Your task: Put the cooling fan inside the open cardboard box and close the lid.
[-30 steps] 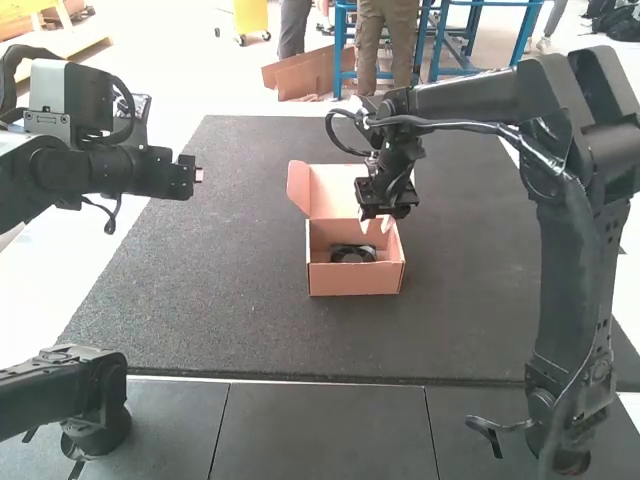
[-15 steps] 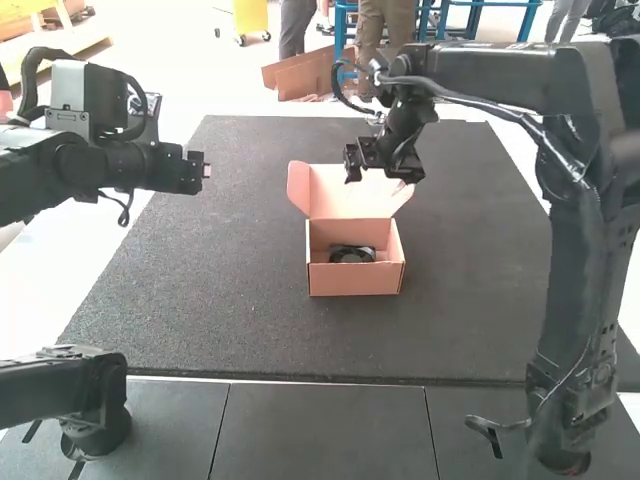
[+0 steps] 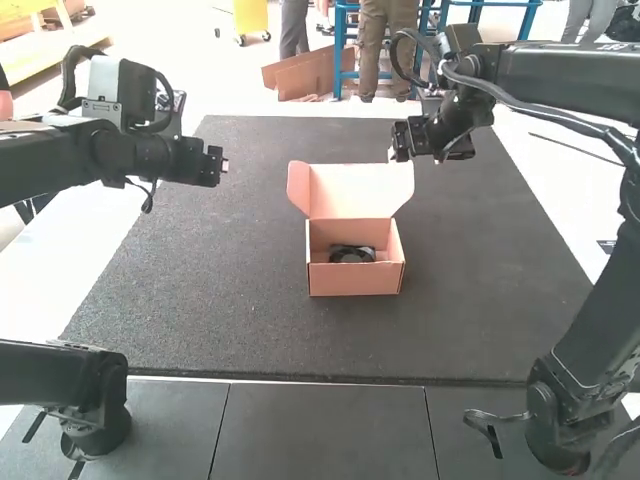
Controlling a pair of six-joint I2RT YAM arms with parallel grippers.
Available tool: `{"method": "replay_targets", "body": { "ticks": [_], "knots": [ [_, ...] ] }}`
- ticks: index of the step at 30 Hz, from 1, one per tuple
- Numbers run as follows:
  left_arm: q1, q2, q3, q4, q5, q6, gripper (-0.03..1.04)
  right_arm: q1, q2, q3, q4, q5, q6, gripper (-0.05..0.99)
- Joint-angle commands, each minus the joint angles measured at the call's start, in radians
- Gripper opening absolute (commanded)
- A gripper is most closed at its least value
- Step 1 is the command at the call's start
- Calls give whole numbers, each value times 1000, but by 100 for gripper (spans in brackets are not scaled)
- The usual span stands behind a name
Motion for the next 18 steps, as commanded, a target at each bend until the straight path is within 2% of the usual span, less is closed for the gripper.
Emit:
{"method": "replay_targets", "body": {
  "ticks": [1, 9, 18],
  "knots": [
    [-14, 46, 46, 24, -5, 2, 97, -27, -45, -26, 55, -10, -38, 89],
    [-17, 203, 159, 50, -22, -1, 97, -59, -40, -45, 173, -56, -13, 89],
    [-15, 370, 283, 65, -22, -1, 97, -91, 28, 6, 173, -93, -8, 89]
  ]
}}
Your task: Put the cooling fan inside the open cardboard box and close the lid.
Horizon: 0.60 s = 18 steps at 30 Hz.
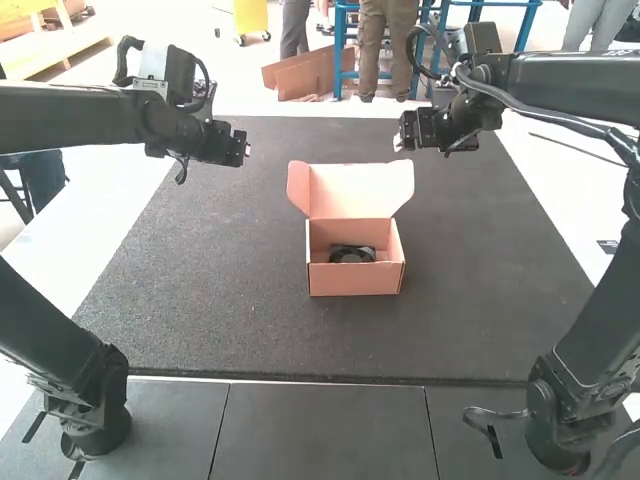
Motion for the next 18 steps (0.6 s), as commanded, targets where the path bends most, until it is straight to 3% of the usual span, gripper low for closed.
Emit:
{"method": "replay_targets", "body": {
  "ticks": [1, 18],
  "knots": [
    [-4, 46, 64, 8, -13, -1, 97, -25, 28, 53, 0, -25, 5, 89],
    [-11, 278, 242, 24, -13, -1, 97, -38, 183, 226, -129, -91, 22, 89]
  ]
}}
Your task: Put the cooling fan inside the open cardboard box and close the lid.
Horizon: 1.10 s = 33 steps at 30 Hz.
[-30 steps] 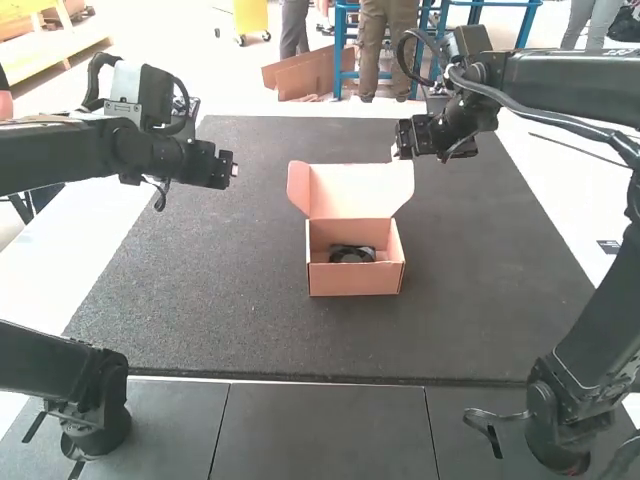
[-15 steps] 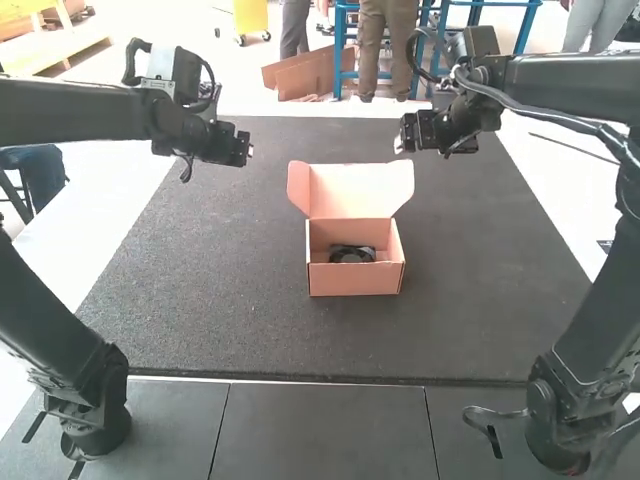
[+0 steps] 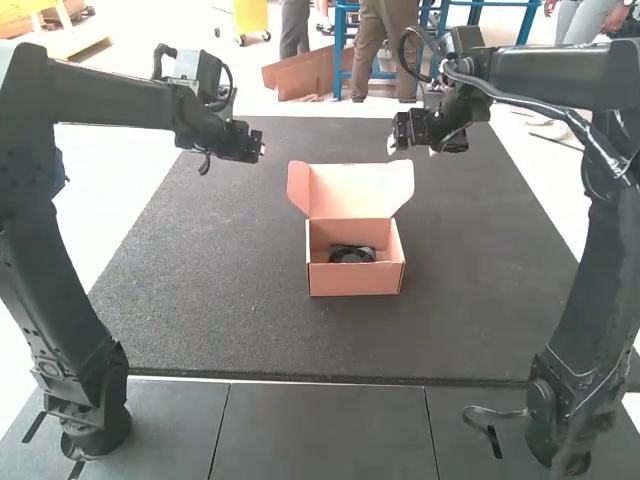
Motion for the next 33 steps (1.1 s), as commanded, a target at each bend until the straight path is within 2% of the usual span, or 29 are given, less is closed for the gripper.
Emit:
{"method": "replay_targets", "body": {
  "ticks": [1, 4, 11, 14, 19, 28, 30, 33],
  "knots": [
    [-16, 26, 62, -1, -11, -1, 97, -25, 22, 54, -25, -48, 18, 89],
    [-35, 55, 94, -21, -4, -3, 97, -25, 41, 80, -52, -55, 25, 89],
    [-95, 90, 145, -88, 61, -33, 97, -25, 68, 129, -123, -101, 25, 89],
    [-111, 93, 154, -111, 81, -52, 97, -25, 71, 135, -137, -107, 26, 89],
    [-131, 95, 168, -148, 102, -56, 97, -25, 71, 135, -155, -126, 28, 88],
    [-142, 93, 180, -186, 122, -68, 97, -25, 74, 143, -190, -153, 43, 79],
    [-150, 92, 182, -191, 125, -75, 97, -25, 76, 144, -192, -157, 45, 75],
    [-162, 90, 183, -200, 125, -79, 97, -25, 74, 144, -193, -160, 51, 61]
  ]
}}
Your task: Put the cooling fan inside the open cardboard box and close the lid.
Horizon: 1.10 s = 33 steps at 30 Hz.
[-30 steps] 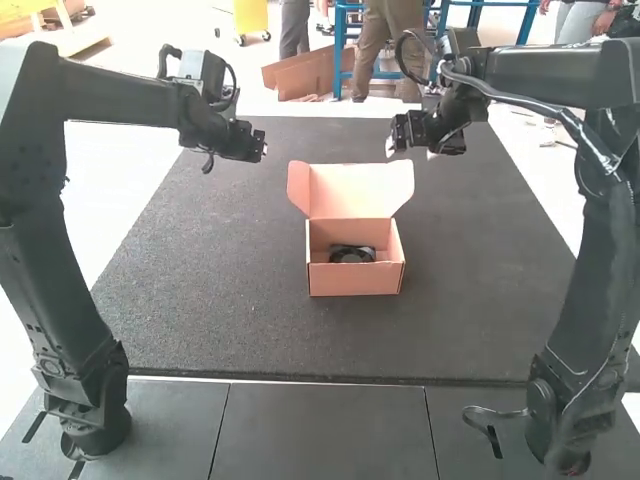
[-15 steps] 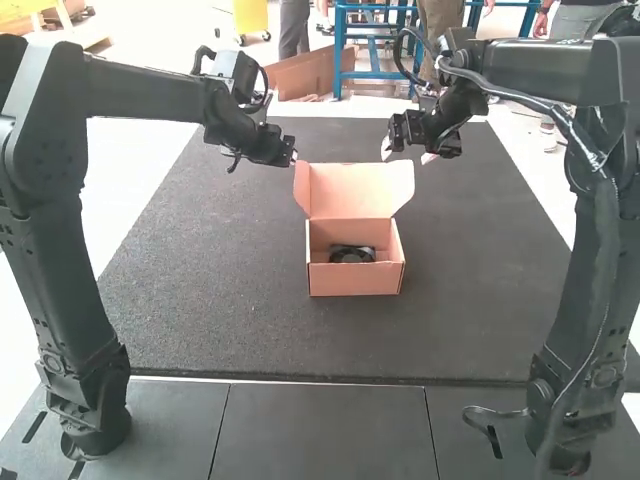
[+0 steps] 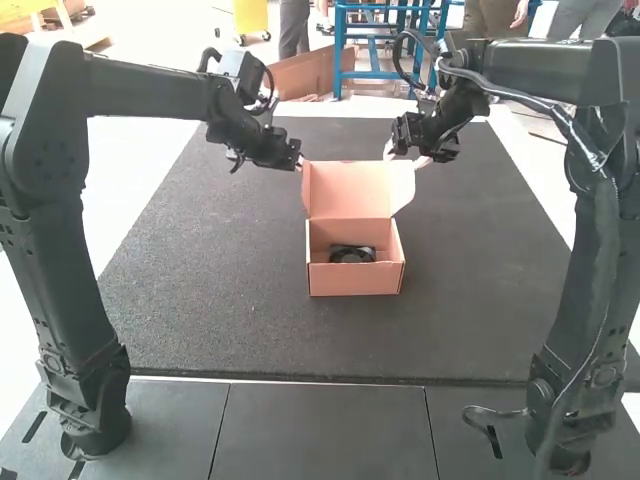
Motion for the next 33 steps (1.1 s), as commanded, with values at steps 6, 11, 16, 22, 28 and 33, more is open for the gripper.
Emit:
{"method": "replay_targets", "body": {
  "ticks": [6, 11, 16, 22, 28, 33],
  "knots": [
    [-37, -5, 42, -7, 18, -17, 97, -21, 8, 35, 0, -27, 32, 30],
    [-39, -7, 49, -19, 18, -18, 97, -20, 21, 35, 0, -38, 43, 17],
    [-37, -7, 56, -31, 18, -18, 97, -15, 24, 33, -1, -38, 50, 13],
    [-39, -7, 59, -48, 18, -18, 97, -15, 24, 29, -20, -40, 47, 2],
    [-37, -11, 60, -59, 18, -18, 97, -14, 24, 30, -50, -41, 37, -1],
    [-37, -19, 59, -68, 18, -23, 97, -10, 18, 32, -109, -44, 26, -1]
  ]
}}
